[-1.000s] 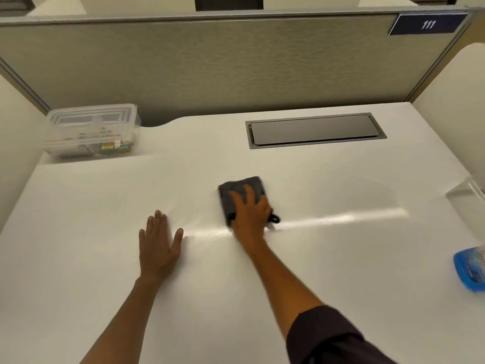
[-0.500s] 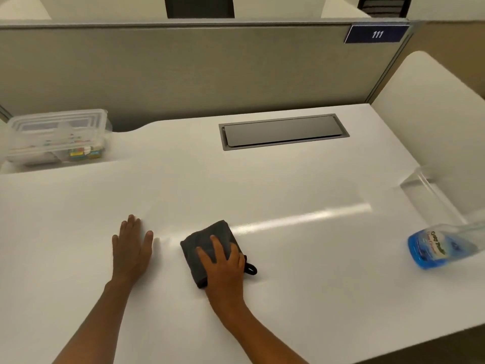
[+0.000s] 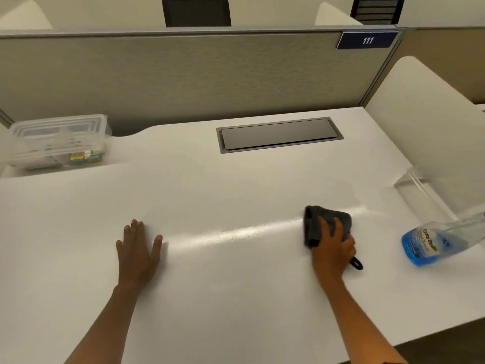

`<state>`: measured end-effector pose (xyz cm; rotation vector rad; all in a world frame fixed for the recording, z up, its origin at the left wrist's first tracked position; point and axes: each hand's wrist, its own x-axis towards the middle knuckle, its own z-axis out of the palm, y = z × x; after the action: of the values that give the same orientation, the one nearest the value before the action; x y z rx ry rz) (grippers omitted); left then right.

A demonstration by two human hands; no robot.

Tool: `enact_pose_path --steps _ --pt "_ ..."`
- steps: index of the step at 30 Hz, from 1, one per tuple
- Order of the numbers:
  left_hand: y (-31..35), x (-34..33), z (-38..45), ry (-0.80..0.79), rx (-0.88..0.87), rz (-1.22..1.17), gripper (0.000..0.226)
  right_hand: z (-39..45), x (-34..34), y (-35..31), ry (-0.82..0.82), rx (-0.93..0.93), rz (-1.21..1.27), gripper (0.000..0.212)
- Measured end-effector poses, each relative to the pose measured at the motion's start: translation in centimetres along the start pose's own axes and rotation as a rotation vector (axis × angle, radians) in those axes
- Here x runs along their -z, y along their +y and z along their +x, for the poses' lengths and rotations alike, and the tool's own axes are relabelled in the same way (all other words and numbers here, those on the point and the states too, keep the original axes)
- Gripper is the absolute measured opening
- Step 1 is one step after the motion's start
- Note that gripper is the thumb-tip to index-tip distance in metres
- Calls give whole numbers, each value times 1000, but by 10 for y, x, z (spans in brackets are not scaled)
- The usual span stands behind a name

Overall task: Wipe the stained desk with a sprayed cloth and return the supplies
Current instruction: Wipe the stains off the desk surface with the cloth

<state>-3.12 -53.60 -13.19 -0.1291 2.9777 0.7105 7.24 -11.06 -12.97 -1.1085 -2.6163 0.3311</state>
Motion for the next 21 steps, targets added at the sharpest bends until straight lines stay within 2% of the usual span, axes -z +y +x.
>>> enact_pose_path --steps 3,6,10,11,12,15,17,19,21 --pt "-2 -1 -4 -32 -12 -16 69 20 -1 5 91 -116 127 75" --pt "-1 -2 -10 -67 -19 -33 69 25 -8 -2 115 -184 224 71" --pt "1 -2 -15 -76 -7 -67 68 10 -11 -34 -39 -254 253 55" --pt "2 -1 -15 -77 -3 -72 67 0 -12 -46 -81 -190 261 54" --pt "3 -1 -16 -77 0 -76 67 -12 -14 -57 -132 -37 243 55" --pt "9 0 -19 -83 10 -87 66 -63 -13 -95 -312 419 228 76" --pt "13 2 -21 -78 12 -93 65 -106 -10 -121 -295 536 303 78" --pt "16 4 -22 -61 14 -100 64 -144 0 -137 -311 695 296 65" --pt "19 5 -22 -52 24 -113 63 -166 8 -143 -461 836 283 45"
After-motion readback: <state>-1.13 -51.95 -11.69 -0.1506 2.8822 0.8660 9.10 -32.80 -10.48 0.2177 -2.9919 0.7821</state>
